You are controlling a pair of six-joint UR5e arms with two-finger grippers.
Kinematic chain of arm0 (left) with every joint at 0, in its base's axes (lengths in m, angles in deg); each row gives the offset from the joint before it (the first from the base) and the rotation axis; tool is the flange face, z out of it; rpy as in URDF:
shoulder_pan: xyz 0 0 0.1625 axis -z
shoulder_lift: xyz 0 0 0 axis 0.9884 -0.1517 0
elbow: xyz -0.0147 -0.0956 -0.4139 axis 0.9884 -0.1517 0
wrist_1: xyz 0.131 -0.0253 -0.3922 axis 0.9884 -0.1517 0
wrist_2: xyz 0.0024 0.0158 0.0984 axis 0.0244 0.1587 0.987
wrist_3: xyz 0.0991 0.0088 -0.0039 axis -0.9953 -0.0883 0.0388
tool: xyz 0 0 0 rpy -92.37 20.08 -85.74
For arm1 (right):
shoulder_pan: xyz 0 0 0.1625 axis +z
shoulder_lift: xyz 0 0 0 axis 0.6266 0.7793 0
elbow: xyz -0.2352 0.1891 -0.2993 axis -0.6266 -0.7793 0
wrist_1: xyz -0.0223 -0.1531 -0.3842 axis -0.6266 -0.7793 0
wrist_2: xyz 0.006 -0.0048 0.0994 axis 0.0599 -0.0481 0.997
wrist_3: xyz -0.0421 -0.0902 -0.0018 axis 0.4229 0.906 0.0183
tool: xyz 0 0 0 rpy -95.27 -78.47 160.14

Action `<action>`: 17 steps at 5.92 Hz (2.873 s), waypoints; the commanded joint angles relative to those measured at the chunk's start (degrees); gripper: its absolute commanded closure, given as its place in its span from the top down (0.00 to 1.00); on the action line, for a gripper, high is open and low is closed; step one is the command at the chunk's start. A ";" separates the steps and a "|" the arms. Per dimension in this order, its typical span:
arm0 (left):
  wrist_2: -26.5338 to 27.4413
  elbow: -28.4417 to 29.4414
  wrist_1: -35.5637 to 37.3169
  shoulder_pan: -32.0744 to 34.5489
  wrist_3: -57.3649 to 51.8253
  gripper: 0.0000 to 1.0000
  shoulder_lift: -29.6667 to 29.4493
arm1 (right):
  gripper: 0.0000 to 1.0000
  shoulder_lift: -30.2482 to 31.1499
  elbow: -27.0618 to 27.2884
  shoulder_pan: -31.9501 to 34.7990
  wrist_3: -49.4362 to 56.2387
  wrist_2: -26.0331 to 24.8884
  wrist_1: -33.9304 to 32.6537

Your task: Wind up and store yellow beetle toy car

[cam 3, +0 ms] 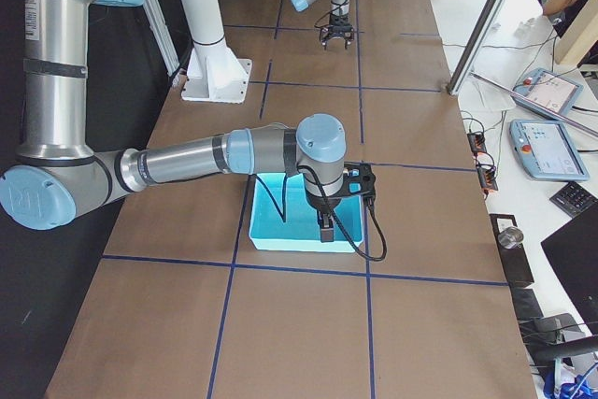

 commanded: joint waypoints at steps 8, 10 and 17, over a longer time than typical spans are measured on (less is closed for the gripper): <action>-5.09 -4.53 8.75 22.52 0.24 1.00 9.79 | 1.00 -1.32 -1.41 -0.44 0.18 -0.26 0.44; -5.26 -4.80 8.75 26.38 0.33 1.00 11.64 | 1.00 -1.41 1.12 -2.88 0.26 -0.18 0.09; -15.19 -14.85 8.49 29.13 40.88 1.00 27.39 | 1.00 -9.65 7.82 -29.58 23.86 -8.41 0.62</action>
